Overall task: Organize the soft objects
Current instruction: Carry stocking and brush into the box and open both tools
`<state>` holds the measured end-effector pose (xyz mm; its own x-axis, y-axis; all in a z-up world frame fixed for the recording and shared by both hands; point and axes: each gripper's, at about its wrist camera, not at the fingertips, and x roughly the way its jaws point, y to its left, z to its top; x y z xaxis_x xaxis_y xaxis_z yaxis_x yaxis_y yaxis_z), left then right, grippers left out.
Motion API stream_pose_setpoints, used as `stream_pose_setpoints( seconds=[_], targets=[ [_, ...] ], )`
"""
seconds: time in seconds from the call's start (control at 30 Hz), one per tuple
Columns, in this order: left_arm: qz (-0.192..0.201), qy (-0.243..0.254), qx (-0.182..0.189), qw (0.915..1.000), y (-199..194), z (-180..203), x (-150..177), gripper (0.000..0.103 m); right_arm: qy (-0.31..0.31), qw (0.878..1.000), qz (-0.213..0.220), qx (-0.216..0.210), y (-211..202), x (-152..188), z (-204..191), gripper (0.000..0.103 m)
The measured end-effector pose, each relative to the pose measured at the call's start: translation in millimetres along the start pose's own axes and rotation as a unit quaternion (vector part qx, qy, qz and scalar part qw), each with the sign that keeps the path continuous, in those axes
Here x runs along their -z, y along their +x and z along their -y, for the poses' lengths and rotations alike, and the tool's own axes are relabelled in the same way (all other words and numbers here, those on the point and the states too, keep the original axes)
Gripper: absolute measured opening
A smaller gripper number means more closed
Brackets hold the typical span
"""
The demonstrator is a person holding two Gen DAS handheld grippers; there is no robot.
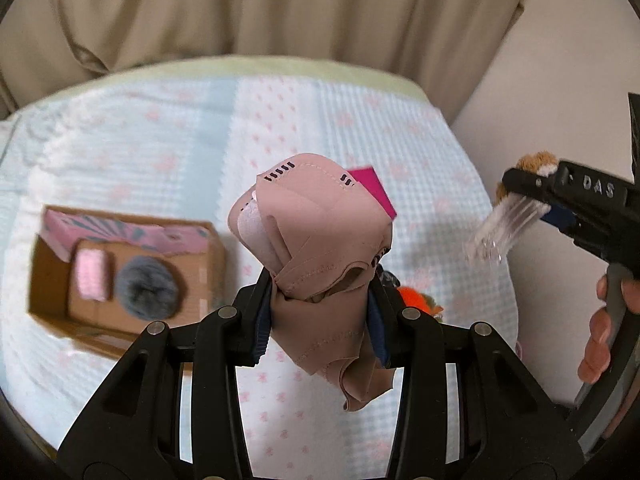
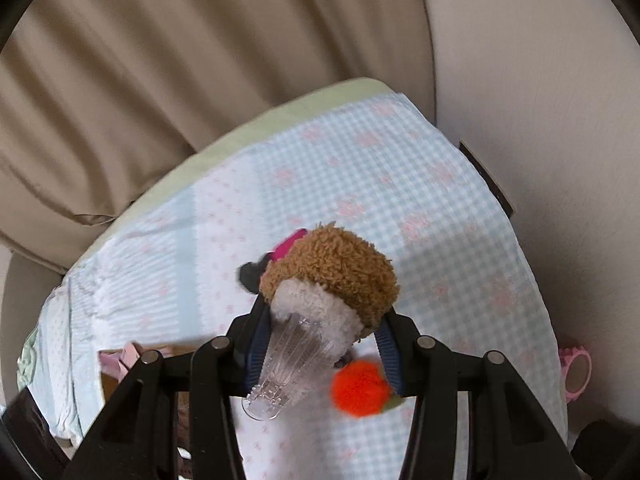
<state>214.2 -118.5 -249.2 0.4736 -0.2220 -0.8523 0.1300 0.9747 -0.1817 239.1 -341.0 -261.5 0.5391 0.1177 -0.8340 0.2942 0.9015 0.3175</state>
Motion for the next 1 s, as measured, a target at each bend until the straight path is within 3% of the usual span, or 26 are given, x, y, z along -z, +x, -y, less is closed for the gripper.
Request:
stream_pose_setpoints(
  seconds=[0.23, 0.5, 0.77, 1.0],
  targets=[
    [0.034, -0.019, -0.013, 0.9992, -67.6, -44.8, -10.4, 0.036, -0.043, 0.998, 0.015, -0.038, -52.3, 18.3, -56.1, 0.044],
    [0.055, -0.028, -0.025, 0.9978, -119.2, -134.9, -11.8, 0.036, -0.08, 0.994, 0.019, -0.069, -72.5, 58.2, -137.6, 0.044],
    [0.032, -0.01, -0.022, 0.9992, -128.6, -236.7, -19.8, 0.036, -0.081, 0.995, 0.007, -0.061, -61.0, 102.6, -218.2, 0.044],
    [-0.001, 0.009, -0.024, 0.9997, -101.8, -310.1, -25.5, 0.036, -0.081, 0.996, -0.026, -0.039, -19.5, 137.0, -277.8, 0.044]
  ],
)
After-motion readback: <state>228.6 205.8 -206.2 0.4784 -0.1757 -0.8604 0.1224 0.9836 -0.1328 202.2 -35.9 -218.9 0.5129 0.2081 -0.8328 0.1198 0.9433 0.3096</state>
